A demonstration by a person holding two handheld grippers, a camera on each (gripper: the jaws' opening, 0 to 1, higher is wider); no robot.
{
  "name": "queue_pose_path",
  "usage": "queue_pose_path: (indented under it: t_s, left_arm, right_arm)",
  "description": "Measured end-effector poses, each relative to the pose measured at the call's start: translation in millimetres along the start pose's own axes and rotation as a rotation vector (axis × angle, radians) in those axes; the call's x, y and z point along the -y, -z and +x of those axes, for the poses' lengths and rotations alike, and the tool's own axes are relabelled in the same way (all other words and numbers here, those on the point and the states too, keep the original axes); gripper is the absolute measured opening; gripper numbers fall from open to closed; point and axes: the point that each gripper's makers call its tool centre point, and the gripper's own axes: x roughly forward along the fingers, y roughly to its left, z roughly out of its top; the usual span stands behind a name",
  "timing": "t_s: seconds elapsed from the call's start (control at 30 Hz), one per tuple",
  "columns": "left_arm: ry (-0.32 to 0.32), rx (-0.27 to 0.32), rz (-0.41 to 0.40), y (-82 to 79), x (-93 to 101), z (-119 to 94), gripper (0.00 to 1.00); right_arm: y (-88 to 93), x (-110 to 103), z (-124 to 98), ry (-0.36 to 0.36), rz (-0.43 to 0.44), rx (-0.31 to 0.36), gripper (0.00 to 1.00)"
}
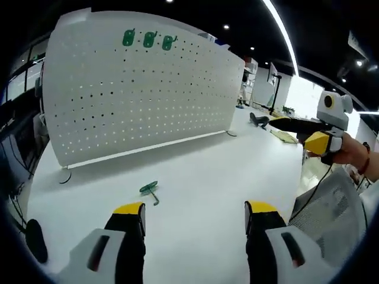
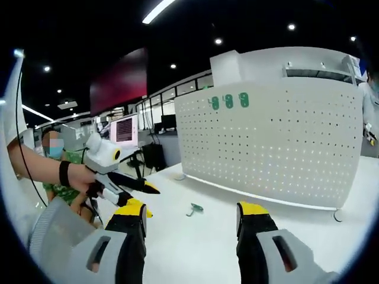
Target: Insert the hook assembly into the mounting plate slot until the hook locks in place.
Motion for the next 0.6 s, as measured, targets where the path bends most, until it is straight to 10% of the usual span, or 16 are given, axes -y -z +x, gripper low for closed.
queue_pose_path:
  t_s: [0.6]
  left_arm:
    - [-0.015,-0.025,-0.023,2.3,-17.5,18.6,0.65]
  right_arm:
    - [13.9,-0.8,-8.3,0.003,0.026,-0.027,0.62]
